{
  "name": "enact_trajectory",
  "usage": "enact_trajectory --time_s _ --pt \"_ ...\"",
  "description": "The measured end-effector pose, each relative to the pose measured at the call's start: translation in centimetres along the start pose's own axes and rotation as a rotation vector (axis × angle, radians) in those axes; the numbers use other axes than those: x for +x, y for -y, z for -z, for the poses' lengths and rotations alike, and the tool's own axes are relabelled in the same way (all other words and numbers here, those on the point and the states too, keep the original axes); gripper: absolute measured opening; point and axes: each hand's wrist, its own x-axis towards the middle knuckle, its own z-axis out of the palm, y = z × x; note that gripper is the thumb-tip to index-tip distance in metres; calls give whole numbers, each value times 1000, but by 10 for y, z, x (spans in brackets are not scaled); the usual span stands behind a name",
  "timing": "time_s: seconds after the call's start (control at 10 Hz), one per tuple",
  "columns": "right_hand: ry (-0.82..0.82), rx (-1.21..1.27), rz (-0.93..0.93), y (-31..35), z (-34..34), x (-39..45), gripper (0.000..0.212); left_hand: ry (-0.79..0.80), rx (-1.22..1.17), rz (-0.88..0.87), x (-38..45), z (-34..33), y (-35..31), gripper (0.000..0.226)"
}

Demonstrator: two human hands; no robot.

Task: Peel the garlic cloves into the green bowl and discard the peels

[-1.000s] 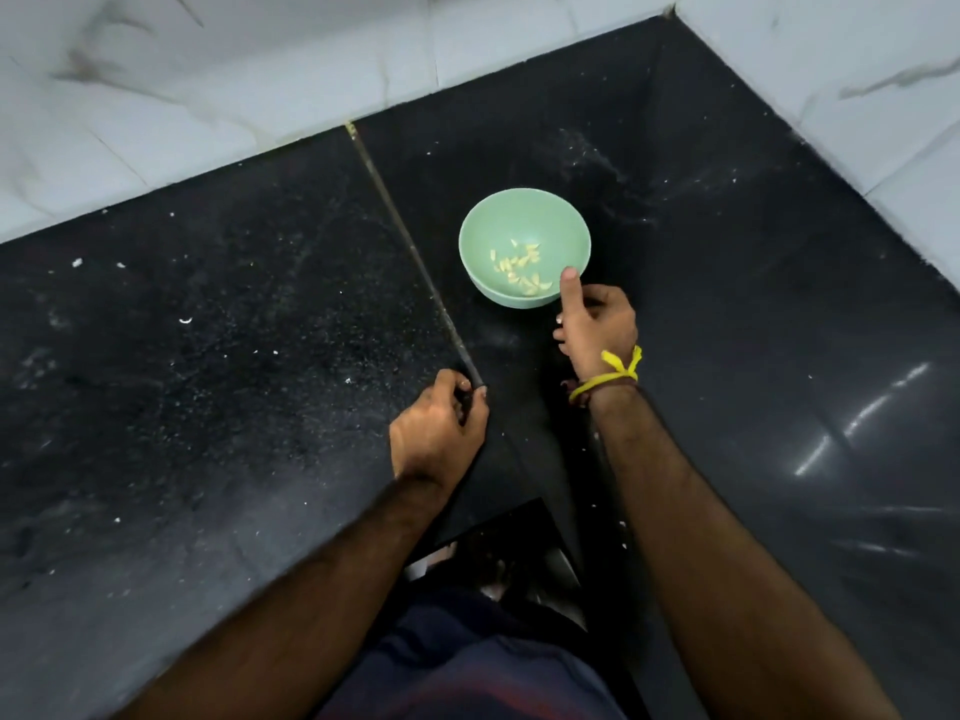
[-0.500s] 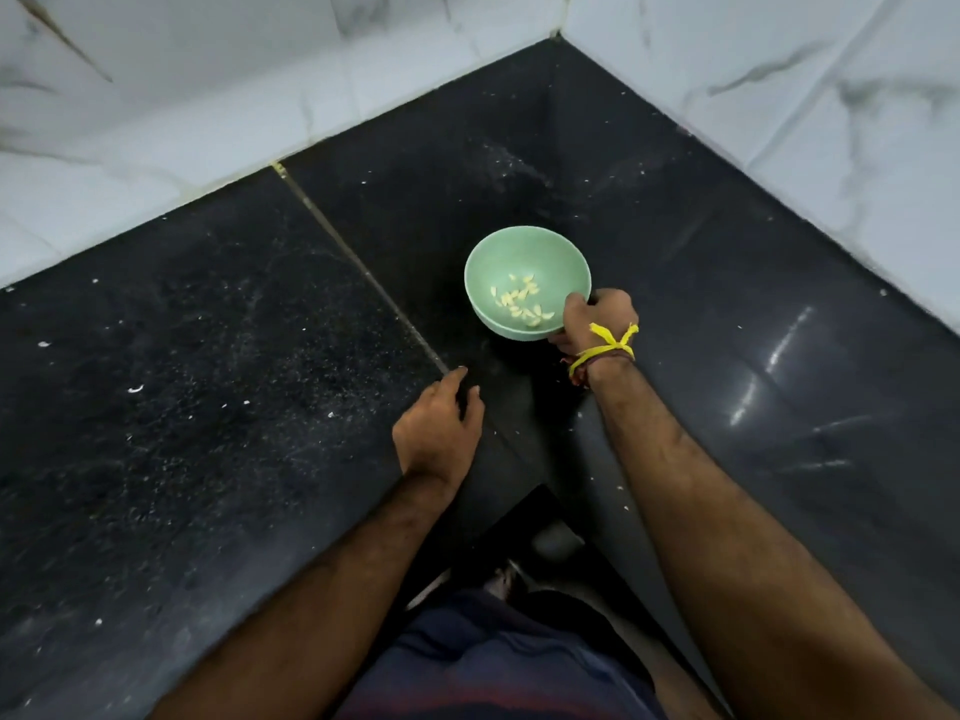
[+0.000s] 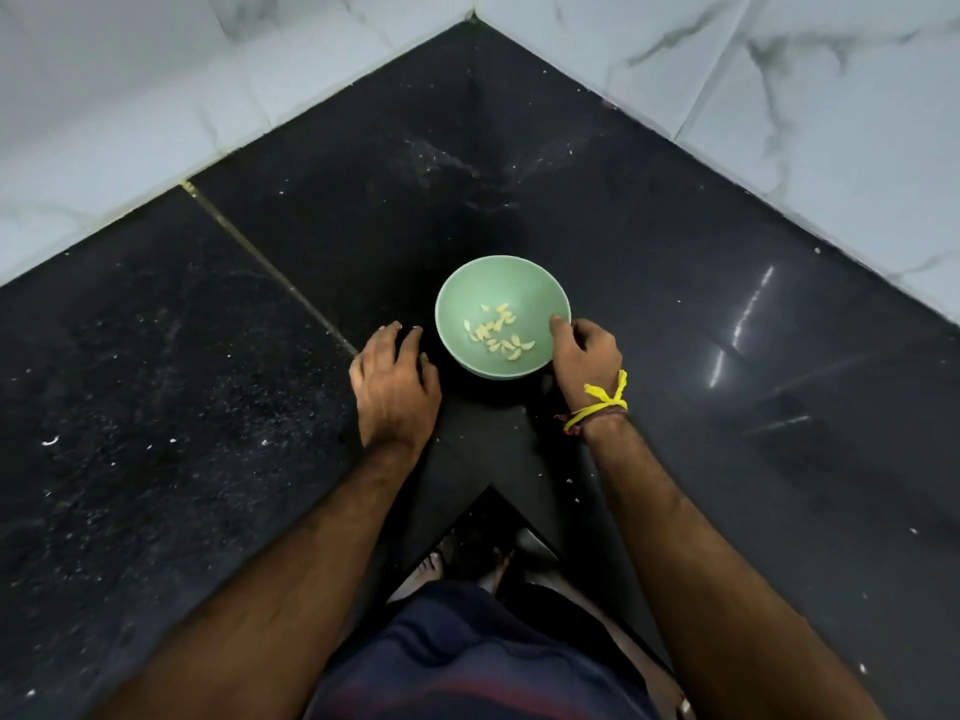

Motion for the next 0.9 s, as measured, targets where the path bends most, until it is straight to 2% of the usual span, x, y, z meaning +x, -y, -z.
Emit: enact_trajectory --time_s 0.2,0.3,0.7,0.8,0.9 --pt "39 -9 55 -14 -6 8 45 14 58 2 1 0 -1 41" --pt "72 -22 50 -16 -5 15 41 20 63 14 1 0 -2 44" --pt "141 -86 21 6 1 14 54 128 103 71 1 10 -9 46" --pt "159 -301 23 20 8 10 63 163 83 78 3 17 -12 46" --pt "38 -506 129 31 15 9 63 180 47 58 12 24 -9 44"
